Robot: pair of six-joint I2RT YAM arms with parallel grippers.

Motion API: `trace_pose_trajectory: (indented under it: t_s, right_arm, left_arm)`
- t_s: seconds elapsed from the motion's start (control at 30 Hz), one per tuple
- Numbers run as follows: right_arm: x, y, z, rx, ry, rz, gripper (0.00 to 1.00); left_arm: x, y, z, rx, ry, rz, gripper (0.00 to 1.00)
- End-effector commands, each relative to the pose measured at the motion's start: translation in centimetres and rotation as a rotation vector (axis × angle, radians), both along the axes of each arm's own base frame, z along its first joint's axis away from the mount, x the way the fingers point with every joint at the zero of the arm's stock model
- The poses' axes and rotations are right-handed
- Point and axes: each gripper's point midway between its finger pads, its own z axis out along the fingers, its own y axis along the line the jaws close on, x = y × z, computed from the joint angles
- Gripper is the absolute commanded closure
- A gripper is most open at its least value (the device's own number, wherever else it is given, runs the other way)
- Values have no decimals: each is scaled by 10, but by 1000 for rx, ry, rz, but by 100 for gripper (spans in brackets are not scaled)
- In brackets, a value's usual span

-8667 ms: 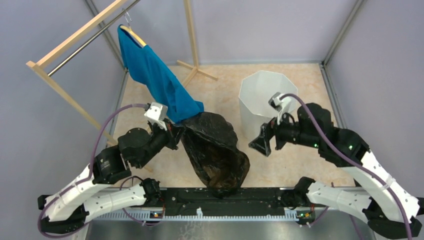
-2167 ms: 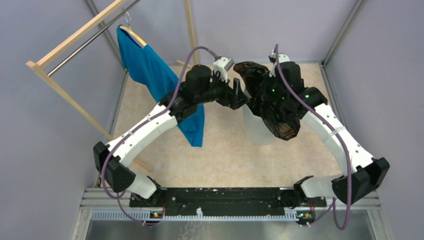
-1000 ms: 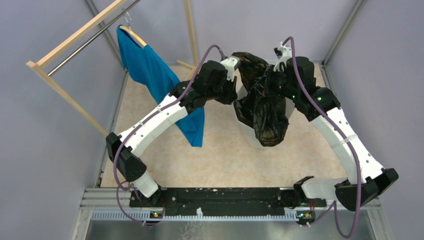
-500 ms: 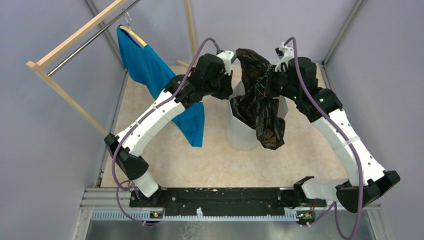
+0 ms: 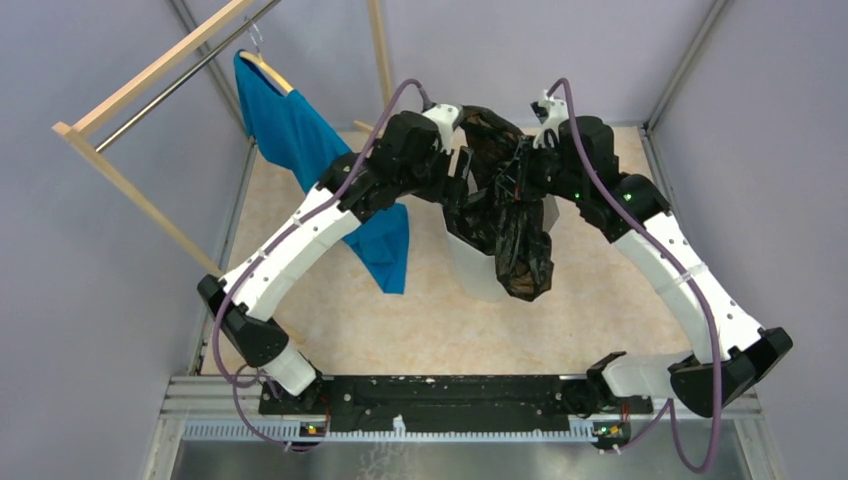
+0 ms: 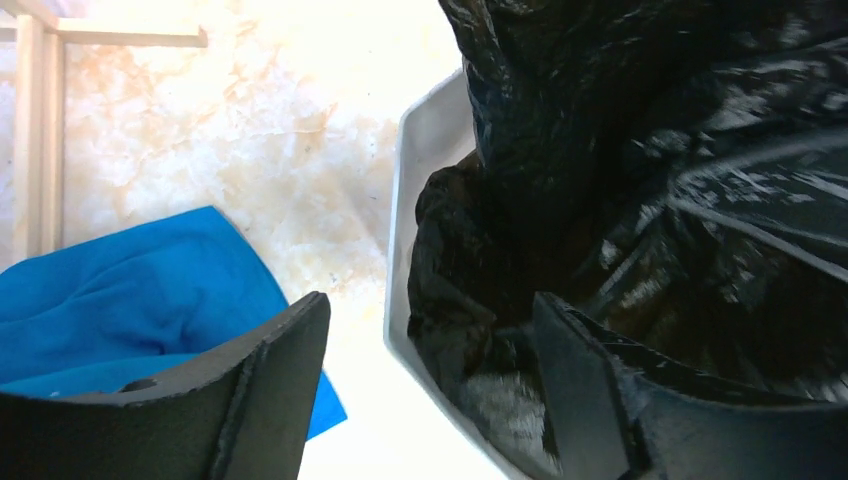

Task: Put the trash bags into the trash bin

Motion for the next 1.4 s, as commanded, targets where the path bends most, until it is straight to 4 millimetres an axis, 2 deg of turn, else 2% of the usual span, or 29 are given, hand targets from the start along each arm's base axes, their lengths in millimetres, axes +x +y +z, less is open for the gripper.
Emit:
trace_pose_trajectory:
  t_s: [0.0, 0.1, 0.23, 0.33, 0.4, 0.43, 0.53, 0.57, 0.67, 0.83, 0.93, 1.0, 1.03, 1.13, 1.2, 1.3, 1.37]
  right_arm:
    - [-2, 0, 39, 66, -88, -9, 94]
    - [0, 1, 45, 90, -95, -24, 94]
    - [4, 0, 54, 133, -96, -63, 94]
    - [7, 0, 65, 206, -87, -113, 94]
    - [8, 3, 74, 270, -77, -134, 94]
    - [7, 5, 78, 299, -72, -136, 94]
    - [6, 14, 87, 379, -54, -116, 94]
    - [6, 16, 89, 395, -48, -114, 94]
    - [6, 17, 91, 423, -46, -118, 94]
    - [5, 21, 88, 426, -34, -109, 93]
    - [4, 20, 81, 394, -30, -102, 93]
    - [3, 13, 75, 347, -45, -117, 86]
    - [2, 9, 71, 319, -56, -121, 79]
    - [-7, -6, 66, 218, -112, -109, 48]
    - [-13, -20, 66, 143, -162, -114, 32]
    - [-24, -44, 64, 68, -199, -159, 17]
    - [-33, -46, 63, 63, -197, -139, 15]
  left_arm:
    - [-20, 25, 70, -74, -158, -25, 16]
    - [-38, 24, 99, -149, -213, -112, 8]
    - [-87, -3, 140, -376, -268, -384, 3]
    - [-122, -33, 145, -537, -204, -599, 4]
    - [-133, -53, 136, -558, -159, -652, 7]
    - [-133, -61, 132, -539, -158, -639, 7]
    - [-115, -74, 115, -434, -174, -509, 8]
    - [-103, -76, 108, -389, -186, -442, 7]
    - [-87, -77, 99, -303, -232, -350, 7]
    - [-66, -78, 86, -243, -245, -259, 28]
    - [-59, -75, 87, -239, -256, -215, 47]
    - [-58, -71, 88, -244, -269, -198, 58]
    - [-59, -69, 87, -246, -271, -197, 62]
    - [-61, -63, 78, -253, -267, -190, 74]
    - [-63, -59, 73, -277, -255, -197, 78]
    - [-63, -52, 61, -331, -203, -209, 84]
    - [-64, -47, 55, -392, -132, -234, 89]
